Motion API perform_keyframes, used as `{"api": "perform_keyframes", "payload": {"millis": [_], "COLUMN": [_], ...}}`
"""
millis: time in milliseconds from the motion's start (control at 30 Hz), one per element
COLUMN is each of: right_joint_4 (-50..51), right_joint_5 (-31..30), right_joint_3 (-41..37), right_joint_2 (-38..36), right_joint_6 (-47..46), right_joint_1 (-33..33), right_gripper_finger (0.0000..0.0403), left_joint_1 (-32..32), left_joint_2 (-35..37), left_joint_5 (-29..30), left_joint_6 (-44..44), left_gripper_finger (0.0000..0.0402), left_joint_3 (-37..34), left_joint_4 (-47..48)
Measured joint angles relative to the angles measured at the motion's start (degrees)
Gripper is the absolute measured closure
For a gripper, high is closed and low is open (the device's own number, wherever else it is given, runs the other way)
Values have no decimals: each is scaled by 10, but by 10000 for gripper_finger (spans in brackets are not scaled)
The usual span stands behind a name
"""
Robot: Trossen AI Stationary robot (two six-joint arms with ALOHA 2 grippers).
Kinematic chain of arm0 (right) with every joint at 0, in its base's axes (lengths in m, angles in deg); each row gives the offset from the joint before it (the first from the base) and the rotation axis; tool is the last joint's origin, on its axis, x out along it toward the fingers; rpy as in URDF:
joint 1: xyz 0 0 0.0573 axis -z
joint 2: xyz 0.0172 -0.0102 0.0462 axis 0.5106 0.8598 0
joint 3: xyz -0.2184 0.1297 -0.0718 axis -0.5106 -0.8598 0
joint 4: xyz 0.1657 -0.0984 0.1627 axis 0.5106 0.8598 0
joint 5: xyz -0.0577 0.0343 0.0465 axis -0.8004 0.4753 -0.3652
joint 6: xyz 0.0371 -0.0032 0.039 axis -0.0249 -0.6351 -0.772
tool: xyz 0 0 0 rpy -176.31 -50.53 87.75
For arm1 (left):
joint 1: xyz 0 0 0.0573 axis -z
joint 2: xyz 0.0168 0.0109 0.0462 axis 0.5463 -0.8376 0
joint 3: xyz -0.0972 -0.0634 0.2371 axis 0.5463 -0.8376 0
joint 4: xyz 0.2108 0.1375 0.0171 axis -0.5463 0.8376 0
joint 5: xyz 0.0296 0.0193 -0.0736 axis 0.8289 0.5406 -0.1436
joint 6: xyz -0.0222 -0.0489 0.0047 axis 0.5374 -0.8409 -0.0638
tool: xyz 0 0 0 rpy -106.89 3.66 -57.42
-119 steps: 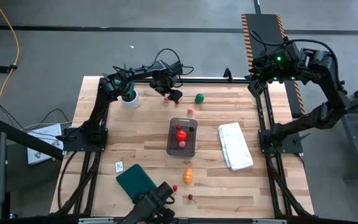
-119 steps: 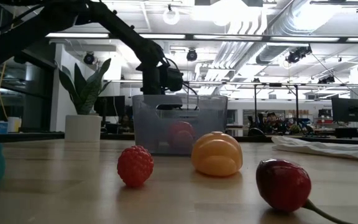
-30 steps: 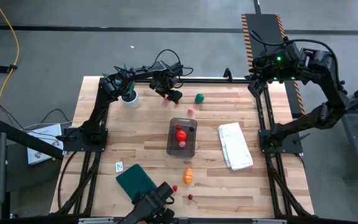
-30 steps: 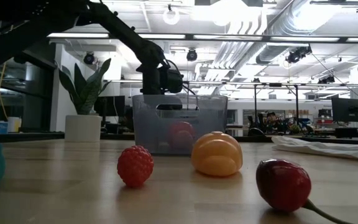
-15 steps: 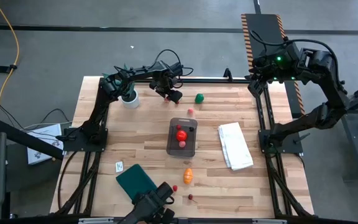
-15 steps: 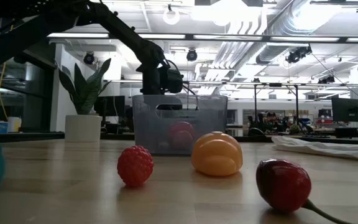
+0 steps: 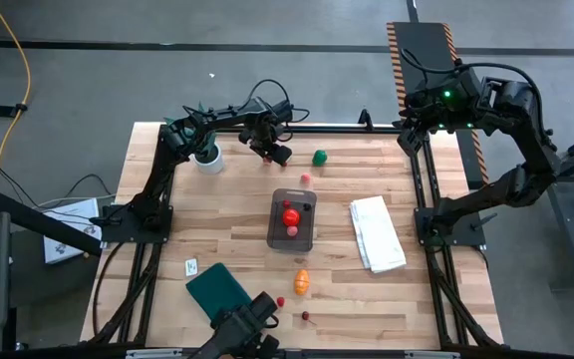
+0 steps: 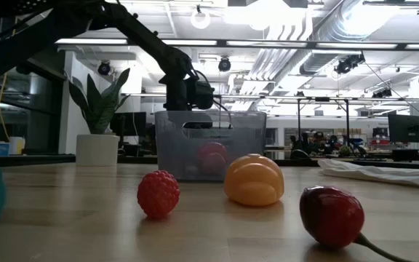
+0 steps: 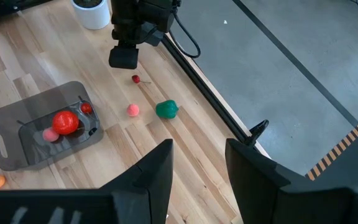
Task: Pick and placing Produce into tupperware
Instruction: Put the pink peach into the transparent black bin
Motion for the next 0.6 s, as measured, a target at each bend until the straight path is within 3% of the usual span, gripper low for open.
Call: {"api": "perform_keyframes", "payload": {"millis": [600], "right_joint_4": [0], "right_joint_5": [0], "right_joint_3": [0], "right_joint_2": [0], "right_joint_6": [2], "right_joint_1": [0], "right_gripper_finger": [263], "left_joint_1": [0], "left_joint_2": [0], "left_joint_5": [-25], "left_joint_6": [20], "left_gripper_finger": [284], "left_joint_3": [0], "left_joint_4": [25]}}
